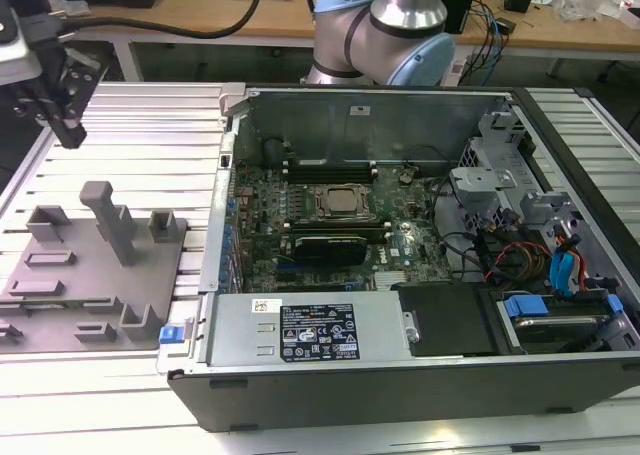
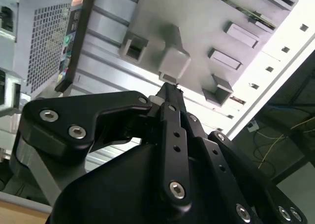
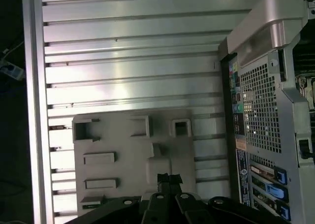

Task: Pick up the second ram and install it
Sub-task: 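Reach for the second ram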

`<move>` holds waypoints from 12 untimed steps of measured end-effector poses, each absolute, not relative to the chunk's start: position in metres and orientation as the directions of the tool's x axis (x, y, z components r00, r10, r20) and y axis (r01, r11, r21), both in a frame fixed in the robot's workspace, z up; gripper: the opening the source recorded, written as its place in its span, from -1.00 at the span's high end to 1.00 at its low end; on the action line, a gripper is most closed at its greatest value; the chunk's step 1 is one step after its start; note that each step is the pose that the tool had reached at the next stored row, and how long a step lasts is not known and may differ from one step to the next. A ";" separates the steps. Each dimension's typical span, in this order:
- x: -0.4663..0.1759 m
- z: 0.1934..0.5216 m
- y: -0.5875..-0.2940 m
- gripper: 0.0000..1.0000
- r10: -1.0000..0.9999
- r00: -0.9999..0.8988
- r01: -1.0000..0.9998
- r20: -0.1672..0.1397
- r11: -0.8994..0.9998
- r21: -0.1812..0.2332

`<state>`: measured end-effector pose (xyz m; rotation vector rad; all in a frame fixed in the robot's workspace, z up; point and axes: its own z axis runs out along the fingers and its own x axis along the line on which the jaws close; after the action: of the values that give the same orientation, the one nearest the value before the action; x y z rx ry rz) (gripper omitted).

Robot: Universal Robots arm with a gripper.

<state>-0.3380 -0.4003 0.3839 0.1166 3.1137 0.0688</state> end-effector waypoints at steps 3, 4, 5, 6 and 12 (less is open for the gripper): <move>-0.350 0.383 -0.407 0.79 0.075 -0.997 0.074 -0.023 0.996 0.043; -0.353 0.383 -0.409 0.79 0.075 -0.997 0.074 -0.024 0.996 0.042; -0.355 0.383 -0.411 0.79 0.075 -0.997 0.074 -0.024 0.996 0.040; -0.356 0.383 -0.412 0.79 0.075 -0.997 0.074 -0.024 0.997 0.037; -0.364 0.382 -0.435 0.79 0.075 -0.997 0.074 -0.026 0.997 0.016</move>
<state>-0.3644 -0.4355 0.3818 0.1160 3.1132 0.0239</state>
